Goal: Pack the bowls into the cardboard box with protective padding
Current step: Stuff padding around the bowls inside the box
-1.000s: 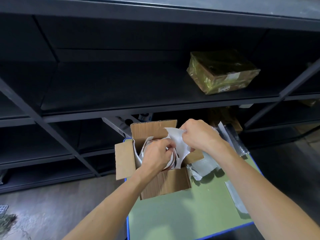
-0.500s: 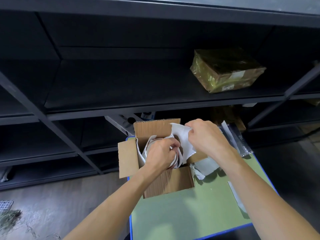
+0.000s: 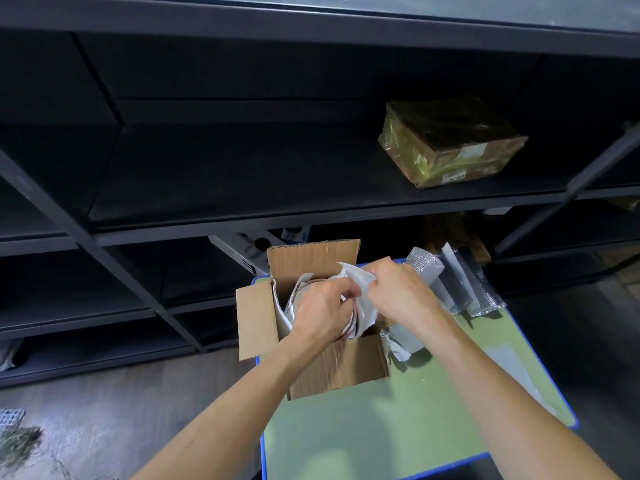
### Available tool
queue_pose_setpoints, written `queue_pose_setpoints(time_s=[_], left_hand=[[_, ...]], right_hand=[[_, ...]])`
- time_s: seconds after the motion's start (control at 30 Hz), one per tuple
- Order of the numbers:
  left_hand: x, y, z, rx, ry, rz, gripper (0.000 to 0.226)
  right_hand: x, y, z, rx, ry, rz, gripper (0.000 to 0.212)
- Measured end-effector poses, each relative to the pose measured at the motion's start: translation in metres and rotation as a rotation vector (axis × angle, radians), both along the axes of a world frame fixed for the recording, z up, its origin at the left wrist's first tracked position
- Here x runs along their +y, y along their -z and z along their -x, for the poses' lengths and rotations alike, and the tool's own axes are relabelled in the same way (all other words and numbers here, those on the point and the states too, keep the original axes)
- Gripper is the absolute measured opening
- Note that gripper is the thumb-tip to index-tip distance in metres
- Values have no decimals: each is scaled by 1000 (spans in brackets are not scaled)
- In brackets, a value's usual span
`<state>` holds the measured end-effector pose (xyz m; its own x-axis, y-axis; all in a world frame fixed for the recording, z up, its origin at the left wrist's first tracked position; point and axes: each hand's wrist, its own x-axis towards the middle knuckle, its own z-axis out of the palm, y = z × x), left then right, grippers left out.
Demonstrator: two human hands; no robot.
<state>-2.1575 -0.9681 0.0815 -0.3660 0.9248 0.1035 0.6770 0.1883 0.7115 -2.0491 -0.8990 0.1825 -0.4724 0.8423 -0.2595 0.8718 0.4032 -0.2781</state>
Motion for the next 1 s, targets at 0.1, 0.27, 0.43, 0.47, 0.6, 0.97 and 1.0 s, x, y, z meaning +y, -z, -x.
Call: queue_pose_setpoints(time_s=[0.1,0.27,0.43,0.47,0.6,0.97,1.0], left_hand=[[0,-3,-2,-20,2,20,24],[-1,-3,-3,-41,32,33,25],[-2,-1,2,-16,-21,7,21],[-2,-1,3,-12,-24,11,20],[-1,-3,-1,-23,-30,1,19],[-3,-3,1,-50,-22,13,18],[-3,-5,0,-43,-20,14,19]], right_hand=[[3,11,1,-11,23,5,28],[-1,37,3,-51,-18,12,5],[-4,40,-6,32,-66,-235,20],[-3,41,-8,29,-79,-251,20],[-2,50,-10,-8,-105,-165,14],[-4,55,-18,113,-109,-167,26],[-4,56,-17,131,-104,-158,24]])
